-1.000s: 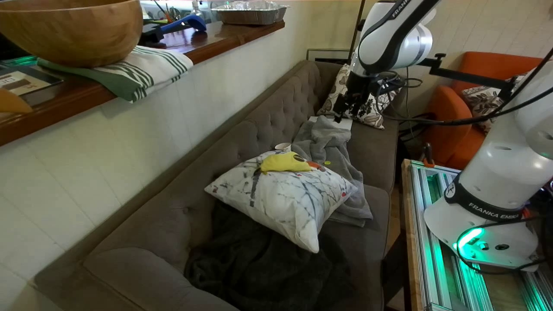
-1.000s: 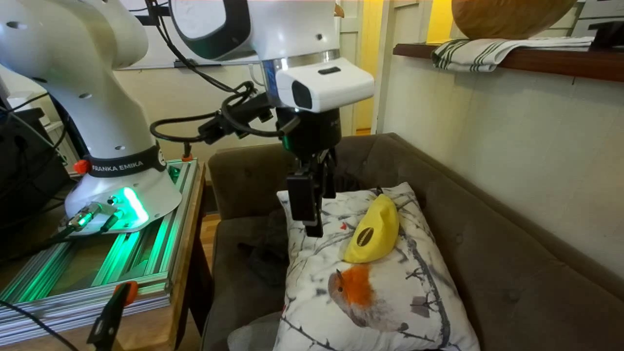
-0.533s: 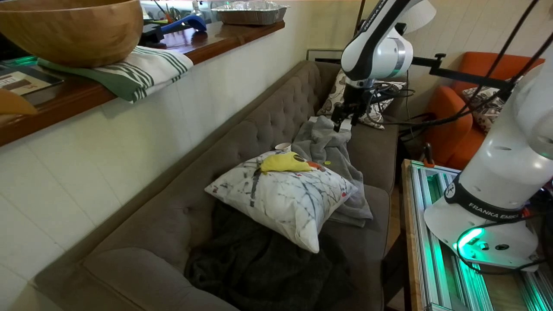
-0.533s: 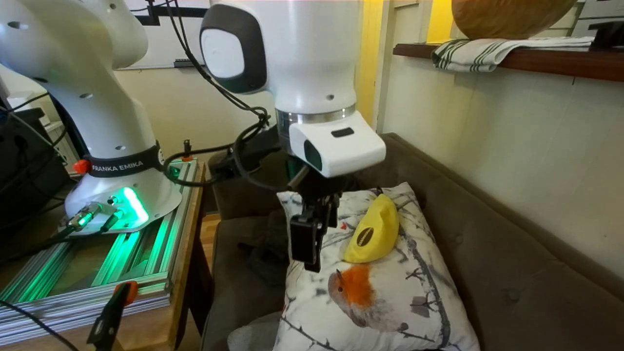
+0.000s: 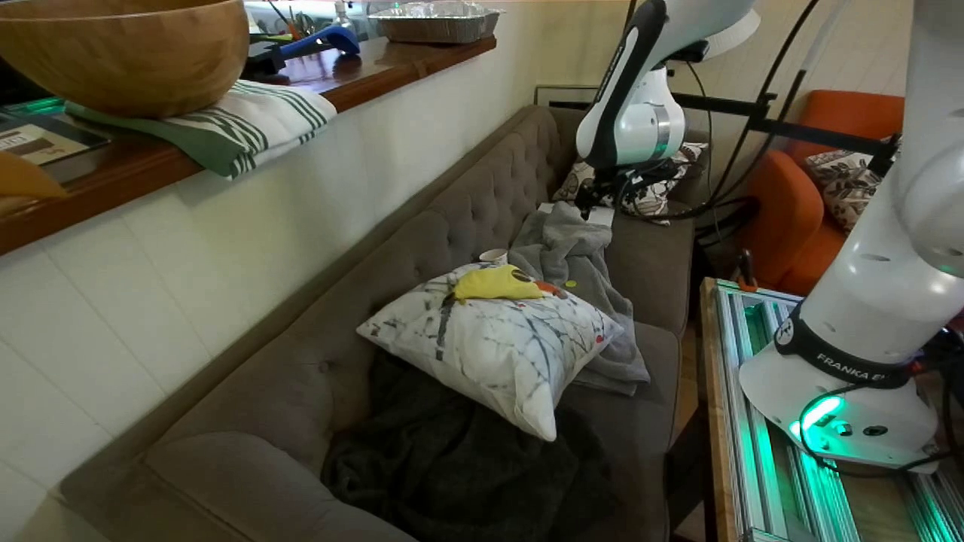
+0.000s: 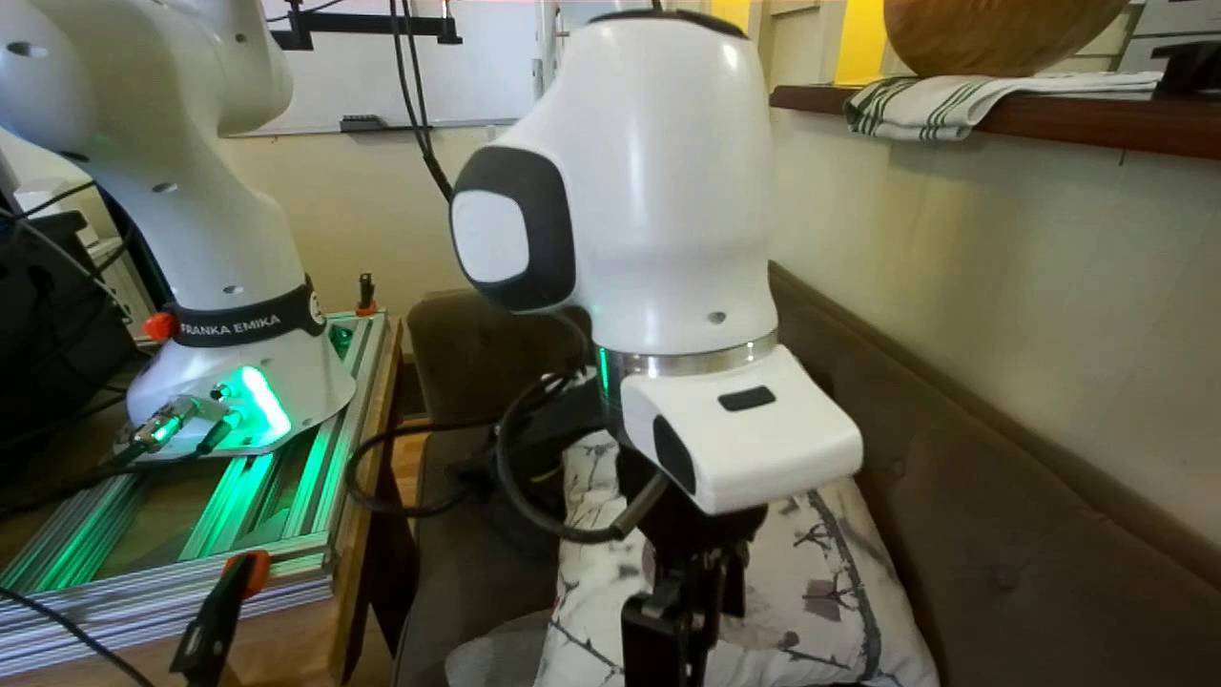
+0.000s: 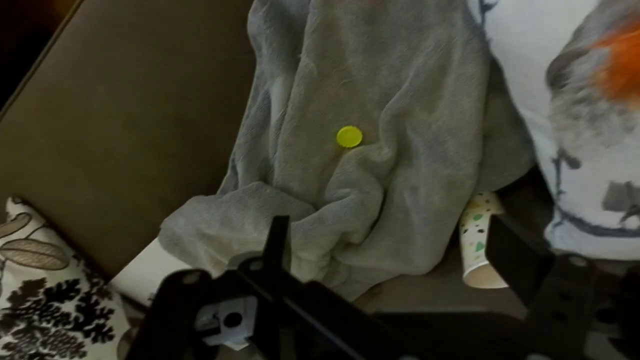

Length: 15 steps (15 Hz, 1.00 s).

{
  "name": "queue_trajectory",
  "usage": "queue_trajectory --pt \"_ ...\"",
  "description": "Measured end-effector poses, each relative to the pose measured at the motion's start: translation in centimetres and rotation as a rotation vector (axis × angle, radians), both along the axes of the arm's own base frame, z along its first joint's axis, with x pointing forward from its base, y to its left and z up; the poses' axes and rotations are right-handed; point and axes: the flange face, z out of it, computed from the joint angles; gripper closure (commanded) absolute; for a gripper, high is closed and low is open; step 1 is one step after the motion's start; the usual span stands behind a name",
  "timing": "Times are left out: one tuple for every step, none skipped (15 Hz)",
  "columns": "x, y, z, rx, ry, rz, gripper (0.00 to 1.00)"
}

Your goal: Put the yellow ring into the cup

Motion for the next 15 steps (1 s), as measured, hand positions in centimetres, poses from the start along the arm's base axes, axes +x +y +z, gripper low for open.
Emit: queue_trajectory --pt "0.1 -0.8 -0.4 -0.029 -0.006 -0.027 0.00" --pt "0.3 -1.5 -0.7 -0.050 -0.014 -0.053 0.00" --pt "0.4 -1.9 -0.9 -0.058 -0.016 -0.074 0.00" --pt "0.6 -2.3 -1.2 -0.061 -0.015 -0.089 0.00" --pt "0.7 -2.6 -1.4 -0.057 -0.014 -0.101 0.00" --pt "0.9 -2.8 -1.7 -0.048 -0.013 -0.111 0.00" --pt "1.0 -3.0 -2.0 -0.035 -0.011 -0.119 0.00" --pt "1.1 -3.2 -2.4 -0.014 -0.007 -0.125 0.00" --pt "1.2 -3.3 -2.9 0.015 -0.002 -0.133 0.00" --pt "1.3 -3.5 -3.4 0.048 0.005 -0.140 0.00" --pt "1.4 -3.8 -4.1 0.075 0.010 -0.147 0.00" --pt "1.4 -4.1 -4.8 0.103 0.018 -0.152 0.00" --pt "1.5 -4.5 -5.8 0.134 0.030 -0.156 0.00" --pt "1.4 -4.9 -6.8 0.161 0.045 -0.160 0.00" --pt "1.3 -5.3 -8.0 0.180 0.060 -0.163 0.00"
